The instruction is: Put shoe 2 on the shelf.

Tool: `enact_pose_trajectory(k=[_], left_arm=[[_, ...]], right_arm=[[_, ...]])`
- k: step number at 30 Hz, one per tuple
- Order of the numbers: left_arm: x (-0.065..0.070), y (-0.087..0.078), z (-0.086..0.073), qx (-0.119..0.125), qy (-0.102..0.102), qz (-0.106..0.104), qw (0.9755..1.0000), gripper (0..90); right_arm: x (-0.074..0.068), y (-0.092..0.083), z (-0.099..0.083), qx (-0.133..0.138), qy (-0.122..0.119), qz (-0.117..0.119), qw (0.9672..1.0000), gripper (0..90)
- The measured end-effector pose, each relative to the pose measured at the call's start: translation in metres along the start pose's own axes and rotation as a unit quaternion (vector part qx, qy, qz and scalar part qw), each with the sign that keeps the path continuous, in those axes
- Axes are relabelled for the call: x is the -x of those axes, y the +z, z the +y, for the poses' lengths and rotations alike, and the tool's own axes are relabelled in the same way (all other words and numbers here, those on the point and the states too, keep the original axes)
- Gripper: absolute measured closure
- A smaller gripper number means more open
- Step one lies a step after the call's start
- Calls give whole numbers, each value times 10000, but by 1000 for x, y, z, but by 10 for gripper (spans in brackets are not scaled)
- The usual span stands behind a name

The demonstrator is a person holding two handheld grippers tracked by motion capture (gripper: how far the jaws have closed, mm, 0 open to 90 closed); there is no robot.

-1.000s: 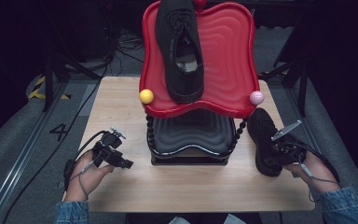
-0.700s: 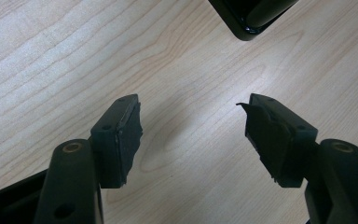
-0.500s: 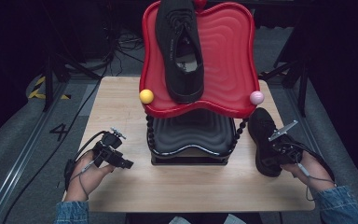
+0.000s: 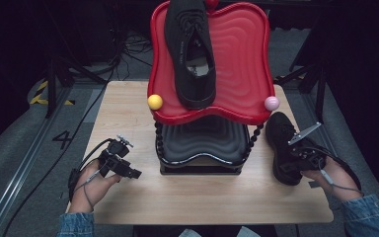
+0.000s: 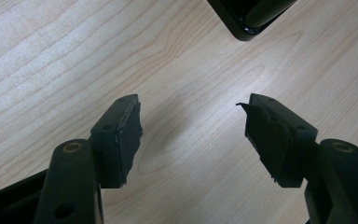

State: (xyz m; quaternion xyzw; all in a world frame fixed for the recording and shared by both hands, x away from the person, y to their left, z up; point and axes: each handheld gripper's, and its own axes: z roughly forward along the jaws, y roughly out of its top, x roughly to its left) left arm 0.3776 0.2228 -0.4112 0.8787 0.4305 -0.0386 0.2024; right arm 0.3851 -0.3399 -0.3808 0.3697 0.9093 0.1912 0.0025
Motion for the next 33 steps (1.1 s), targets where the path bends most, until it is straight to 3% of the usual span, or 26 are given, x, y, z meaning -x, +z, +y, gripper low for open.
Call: enact_pose_trajectory(k=[16,28,33], left_arm=[[0,1,0,-20,4,-12,10000,364],[-1,3,0,-62,-4,-50,10000,363],[-2,3,-1,-69,-20,-49,10000,361]], right_arm=[[-21,-67,24,120,-327,-228,9991,880],[-36,-117,40,387,-417,-379,9977,880],[-41,-136,46,530,-461,-341,9969,879]])
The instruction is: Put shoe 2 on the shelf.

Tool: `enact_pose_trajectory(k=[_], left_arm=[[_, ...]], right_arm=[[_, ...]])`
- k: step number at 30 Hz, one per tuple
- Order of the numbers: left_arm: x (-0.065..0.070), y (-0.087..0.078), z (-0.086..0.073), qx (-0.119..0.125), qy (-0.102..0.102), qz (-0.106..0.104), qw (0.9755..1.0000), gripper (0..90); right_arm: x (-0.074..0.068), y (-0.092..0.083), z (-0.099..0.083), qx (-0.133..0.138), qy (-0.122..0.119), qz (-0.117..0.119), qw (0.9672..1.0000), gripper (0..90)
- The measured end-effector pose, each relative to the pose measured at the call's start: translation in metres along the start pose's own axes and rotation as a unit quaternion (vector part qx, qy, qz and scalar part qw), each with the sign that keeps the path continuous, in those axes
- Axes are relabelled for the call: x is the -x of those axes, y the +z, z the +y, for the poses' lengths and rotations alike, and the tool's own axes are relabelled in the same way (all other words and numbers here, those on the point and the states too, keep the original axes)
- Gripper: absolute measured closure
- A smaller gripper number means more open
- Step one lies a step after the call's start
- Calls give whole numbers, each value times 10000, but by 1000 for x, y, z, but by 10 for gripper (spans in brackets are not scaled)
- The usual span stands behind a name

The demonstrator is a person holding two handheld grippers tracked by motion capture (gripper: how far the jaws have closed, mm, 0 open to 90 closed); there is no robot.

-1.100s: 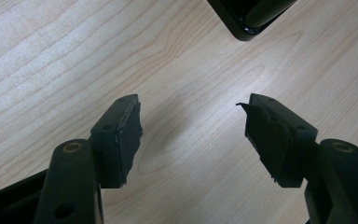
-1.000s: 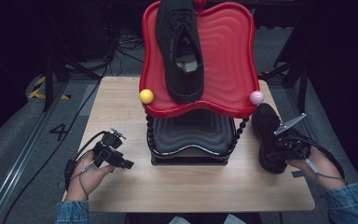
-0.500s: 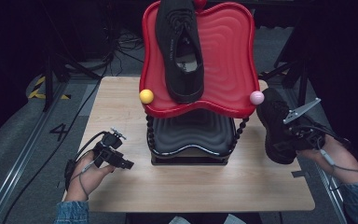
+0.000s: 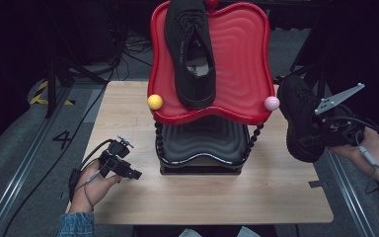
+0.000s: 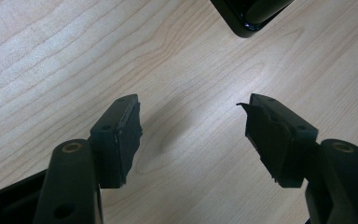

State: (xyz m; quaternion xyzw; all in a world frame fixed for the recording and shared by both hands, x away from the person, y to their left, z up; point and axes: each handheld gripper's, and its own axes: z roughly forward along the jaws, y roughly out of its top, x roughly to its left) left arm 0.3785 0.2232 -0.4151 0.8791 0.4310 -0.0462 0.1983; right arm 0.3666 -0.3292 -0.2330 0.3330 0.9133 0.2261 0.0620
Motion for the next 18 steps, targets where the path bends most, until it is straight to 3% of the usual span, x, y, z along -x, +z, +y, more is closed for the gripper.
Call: enact_pose_trajectory(k=[8,18], left_arm=[[0,1,0,-25,-2,-8,10000,349],[1,1,0,-40,-1,-26,10000,350]], right_arm=[[-10,-26,15,59,-58,-210,9997,879],[-21,-59,33,181,-205,-293,9992,879]])
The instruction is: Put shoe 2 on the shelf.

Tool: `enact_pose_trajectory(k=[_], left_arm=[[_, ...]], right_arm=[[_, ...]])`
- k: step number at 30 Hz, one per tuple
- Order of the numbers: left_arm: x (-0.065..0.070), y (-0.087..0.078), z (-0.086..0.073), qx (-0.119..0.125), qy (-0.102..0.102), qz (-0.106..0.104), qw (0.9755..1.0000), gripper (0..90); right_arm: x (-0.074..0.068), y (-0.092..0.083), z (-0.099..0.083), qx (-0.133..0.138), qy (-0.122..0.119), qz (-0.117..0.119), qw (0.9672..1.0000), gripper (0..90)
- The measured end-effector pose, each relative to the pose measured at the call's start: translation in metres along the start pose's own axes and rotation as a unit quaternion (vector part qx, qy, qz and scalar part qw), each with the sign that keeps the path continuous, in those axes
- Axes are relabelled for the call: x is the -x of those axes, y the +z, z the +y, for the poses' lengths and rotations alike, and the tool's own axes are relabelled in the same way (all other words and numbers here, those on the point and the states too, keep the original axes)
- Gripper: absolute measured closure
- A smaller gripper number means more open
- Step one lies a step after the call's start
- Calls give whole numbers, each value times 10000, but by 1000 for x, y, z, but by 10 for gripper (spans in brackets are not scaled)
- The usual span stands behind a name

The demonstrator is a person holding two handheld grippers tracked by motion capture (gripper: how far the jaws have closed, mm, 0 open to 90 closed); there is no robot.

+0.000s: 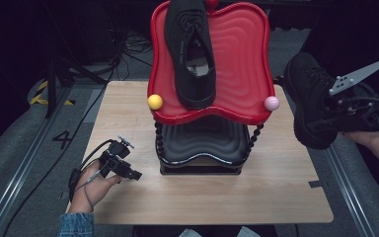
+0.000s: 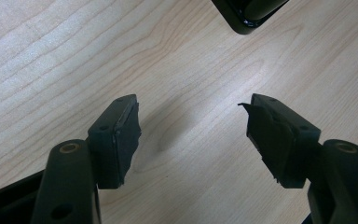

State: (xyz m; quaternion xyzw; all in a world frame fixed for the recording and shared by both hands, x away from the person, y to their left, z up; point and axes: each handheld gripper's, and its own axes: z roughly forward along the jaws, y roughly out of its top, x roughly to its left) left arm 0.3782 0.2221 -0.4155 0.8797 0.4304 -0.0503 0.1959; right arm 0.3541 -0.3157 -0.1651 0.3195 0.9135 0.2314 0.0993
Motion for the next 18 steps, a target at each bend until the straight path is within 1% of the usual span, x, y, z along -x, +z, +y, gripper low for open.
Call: enact_pose_trajectory(k=[2,3,6,8,9,11,14,16,18], left_arm=[[0,0,0,-2,-1,0,10000,350],[0,0,0,-8,3,7,10000,350],[0,0,0,-14,18,8,10000,350],[0,0,0,-14,19,10,10000,350],[0,0,0,-13,12,10,10000,350],[0,0,0,-10,12,9,10000,350],[0,0,0,-14,17,10,10000,349],[0,0,0,-23,36,11,10000,349],[0,0,1,-27,47,12,10000,350]], right_arm=[[-1,-6,3,27,-25,-33,10000,879],[-1,-6,3,27,-25,-33,10000,879],[-3,-20,12,130,-53,-73,9999,879],[-3,-22,13,147,-61,-88,9998,879],[-5,-28,18,169,-79,-139,9997,879],[-5,-30,20,178,-85,-147,9997,879],[-8,-39,27,239,-159,-189,9994,879],[-10,-44,31,274,-166,-184,9993,879],[-13,-50,36,303,-191,-228,9991,879]])
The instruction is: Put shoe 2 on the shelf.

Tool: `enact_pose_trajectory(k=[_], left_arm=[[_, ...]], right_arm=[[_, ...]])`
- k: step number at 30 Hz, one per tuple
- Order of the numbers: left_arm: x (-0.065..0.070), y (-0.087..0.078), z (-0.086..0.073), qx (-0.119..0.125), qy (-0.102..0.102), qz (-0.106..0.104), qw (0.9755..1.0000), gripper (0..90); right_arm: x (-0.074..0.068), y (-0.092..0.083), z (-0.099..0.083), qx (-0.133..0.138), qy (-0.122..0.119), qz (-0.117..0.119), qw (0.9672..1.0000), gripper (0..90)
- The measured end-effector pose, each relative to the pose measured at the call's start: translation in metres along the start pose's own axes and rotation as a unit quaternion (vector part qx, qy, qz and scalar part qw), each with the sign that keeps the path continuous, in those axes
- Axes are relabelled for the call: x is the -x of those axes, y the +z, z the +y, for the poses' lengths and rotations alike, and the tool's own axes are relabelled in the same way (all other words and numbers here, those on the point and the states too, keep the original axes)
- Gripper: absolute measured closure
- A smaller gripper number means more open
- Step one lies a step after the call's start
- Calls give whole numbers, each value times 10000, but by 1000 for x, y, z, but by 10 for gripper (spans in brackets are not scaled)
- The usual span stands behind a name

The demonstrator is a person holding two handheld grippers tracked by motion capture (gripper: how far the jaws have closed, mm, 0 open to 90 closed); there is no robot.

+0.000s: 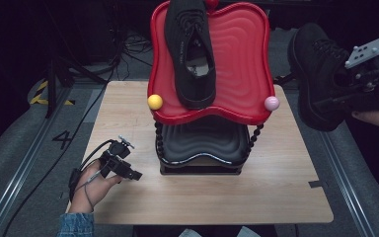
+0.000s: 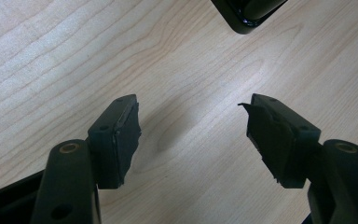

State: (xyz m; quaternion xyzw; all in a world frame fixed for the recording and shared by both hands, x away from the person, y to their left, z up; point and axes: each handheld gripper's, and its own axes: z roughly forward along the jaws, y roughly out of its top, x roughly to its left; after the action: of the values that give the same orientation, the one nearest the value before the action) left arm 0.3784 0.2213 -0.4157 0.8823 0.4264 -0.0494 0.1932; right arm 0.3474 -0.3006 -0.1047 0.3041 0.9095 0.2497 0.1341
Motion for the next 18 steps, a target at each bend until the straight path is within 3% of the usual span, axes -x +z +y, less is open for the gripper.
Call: enact_pose_trajectory(k=[9,18], left_arm=[[1,1,1,-8,27,6,10000,350],[0,1,0,6,5,-35,10000,350]], right_arm=[[-10,-16,23,156,-201,33,9997,879],[-27,-18,49,220,-495,74,9985,879]])
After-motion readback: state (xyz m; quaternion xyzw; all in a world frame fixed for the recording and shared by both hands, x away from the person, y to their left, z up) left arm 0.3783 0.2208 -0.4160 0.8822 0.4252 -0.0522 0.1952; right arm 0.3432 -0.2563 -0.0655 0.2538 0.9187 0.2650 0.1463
